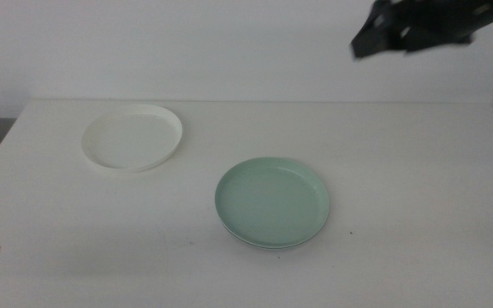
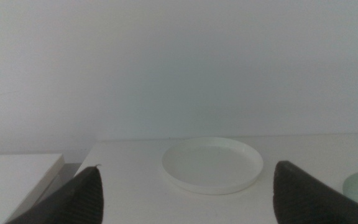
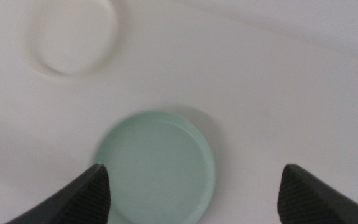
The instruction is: Stack the three bowls on top of each other.
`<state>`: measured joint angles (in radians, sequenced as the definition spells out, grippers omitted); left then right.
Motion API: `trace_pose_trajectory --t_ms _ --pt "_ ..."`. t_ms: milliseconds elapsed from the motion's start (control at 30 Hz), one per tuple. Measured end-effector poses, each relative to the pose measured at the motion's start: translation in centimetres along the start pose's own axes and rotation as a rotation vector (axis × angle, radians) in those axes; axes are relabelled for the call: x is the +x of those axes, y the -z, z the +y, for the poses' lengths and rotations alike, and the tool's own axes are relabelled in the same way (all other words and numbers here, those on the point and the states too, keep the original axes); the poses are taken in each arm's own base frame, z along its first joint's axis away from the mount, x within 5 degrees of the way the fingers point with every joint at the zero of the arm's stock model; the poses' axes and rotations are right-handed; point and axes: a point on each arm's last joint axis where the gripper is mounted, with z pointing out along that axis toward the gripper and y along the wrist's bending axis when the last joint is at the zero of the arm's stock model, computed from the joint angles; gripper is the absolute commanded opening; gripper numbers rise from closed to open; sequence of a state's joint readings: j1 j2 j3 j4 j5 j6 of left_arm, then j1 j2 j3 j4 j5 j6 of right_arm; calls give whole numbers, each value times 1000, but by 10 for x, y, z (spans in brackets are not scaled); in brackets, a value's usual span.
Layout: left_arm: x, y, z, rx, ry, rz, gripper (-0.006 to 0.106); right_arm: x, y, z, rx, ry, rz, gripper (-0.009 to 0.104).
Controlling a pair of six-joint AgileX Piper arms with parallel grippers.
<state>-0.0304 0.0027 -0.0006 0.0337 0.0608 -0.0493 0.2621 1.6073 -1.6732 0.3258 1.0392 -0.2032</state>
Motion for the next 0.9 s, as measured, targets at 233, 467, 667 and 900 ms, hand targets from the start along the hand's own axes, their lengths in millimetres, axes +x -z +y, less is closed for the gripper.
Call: trace_pose_trajectory --t_ms 233,467,667,900 --pt "0 0 0 0 0 0 94 62 95 36 -61 122 -169 86" --pt "0 0 0 0 0 0 94 129 123 50 -99 182 -247 86" --pt "0 0 0 0 0 0 94 138 137 55 -95 208 -291 86" --pt "0 0 0 0 0 0 94 137 137 54 -92 206 -299 86"
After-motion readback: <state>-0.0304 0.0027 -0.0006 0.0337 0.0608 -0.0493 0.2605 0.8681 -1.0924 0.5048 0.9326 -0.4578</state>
